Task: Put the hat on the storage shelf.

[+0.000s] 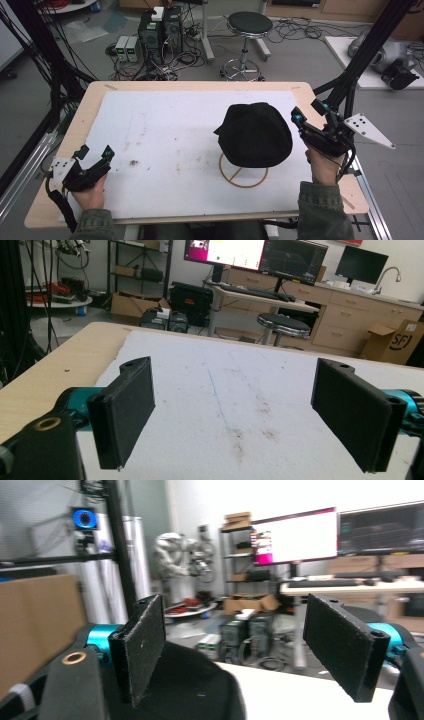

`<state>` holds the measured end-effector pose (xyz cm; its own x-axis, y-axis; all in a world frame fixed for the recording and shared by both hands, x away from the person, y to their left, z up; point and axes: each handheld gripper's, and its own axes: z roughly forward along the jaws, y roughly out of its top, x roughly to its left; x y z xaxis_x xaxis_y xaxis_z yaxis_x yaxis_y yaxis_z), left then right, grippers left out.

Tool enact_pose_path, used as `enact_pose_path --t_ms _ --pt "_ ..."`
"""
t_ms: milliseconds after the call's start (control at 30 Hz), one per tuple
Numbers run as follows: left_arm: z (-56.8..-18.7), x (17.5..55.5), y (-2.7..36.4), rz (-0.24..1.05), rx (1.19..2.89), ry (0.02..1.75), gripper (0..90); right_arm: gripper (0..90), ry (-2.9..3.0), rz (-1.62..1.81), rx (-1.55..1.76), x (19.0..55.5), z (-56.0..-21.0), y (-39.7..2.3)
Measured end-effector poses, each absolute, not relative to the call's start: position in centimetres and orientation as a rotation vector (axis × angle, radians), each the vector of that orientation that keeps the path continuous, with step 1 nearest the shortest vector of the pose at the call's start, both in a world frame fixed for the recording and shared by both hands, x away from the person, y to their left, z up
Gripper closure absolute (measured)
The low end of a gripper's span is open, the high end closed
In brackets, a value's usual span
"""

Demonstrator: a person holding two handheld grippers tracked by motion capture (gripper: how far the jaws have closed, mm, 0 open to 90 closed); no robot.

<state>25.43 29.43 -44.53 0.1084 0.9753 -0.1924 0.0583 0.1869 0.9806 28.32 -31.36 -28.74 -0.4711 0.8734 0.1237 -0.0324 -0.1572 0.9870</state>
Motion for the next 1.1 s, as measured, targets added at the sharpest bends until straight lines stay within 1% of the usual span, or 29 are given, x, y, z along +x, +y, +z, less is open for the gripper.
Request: enact_pose_path --t_ms 267,533,867,1100 --pt "-44.5 25.2 29.6 0.972 1.149 1.251 17.6 21.8 1.323 1.523 1.054 28.9 -29.8 -31.7" --pt "-44.5 25.1 29.7 0.973 1.144 1.255 17.6 20.5 1.254 1.438 1.078 29.0 -31.1 -31.9" --pt "-44.5 25.1 29.8 0.973 1.140 1.256 17.7 20.6 1.238 1.393 1.184 28.9 -34.5 -33.1" --pt "-44.4 25.1 29.7 0.975 1.147 1.256 17.7 20.5 1.290 1.334 1.236 28.8 -37.8 -33.3"
